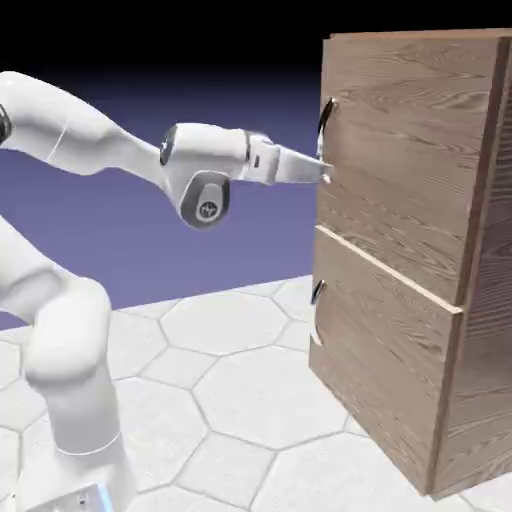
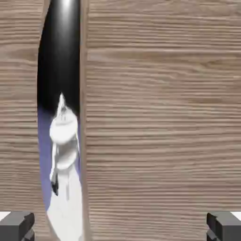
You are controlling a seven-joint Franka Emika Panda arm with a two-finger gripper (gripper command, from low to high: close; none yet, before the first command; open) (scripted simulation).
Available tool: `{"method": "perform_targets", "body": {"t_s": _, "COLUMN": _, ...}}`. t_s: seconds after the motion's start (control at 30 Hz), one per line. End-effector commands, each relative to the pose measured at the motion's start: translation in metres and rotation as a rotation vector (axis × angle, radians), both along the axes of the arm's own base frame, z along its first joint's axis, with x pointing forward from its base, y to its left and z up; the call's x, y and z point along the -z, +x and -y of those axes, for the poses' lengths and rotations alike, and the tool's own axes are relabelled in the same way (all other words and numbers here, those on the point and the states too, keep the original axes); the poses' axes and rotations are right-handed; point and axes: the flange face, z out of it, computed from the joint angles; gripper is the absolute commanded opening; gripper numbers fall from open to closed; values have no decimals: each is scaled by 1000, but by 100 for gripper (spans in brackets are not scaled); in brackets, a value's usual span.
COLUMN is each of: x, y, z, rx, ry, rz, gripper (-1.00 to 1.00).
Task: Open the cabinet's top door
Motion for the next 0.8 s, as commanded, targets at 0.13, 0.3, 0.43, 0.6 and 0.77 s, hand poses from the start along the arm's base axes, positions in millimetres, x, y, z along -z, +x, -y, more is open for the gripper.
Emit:
{"method": "perform_targets", "body": {"t_s": 0.13, "x": -5, "y": 1, "z": -16, "rx": 13, "ry": 0, "rz": 79, "gripper": 0}}
{"method": "perform_targets", "body": {"t_s": 0.3, "x": -5, "y": 41, "z": -13, "rx": 14, "ry": 2, "rz": 80, "gripper": -100}}
{"method": "perform_targets", "body": {"t_s": 0.43, "x": -5, "y": 28, "z": -8, "rx": -20, "ry": 3, "rz": 79, "gripper": -100}}
{"method": "perform_targets", "body": {"t_s": 0.6, "x": -5, "y": 5, "z": 2, "rx": -86, "ry": 6, "rz": 79, "gripper": -100}}
{"method": "perform_targets", "body": {"t_s": 0.77, "x": -5, "y": -12, "z": 10, "rx": -134, "ry": 9, "rz": 79, "gripper": -100}}
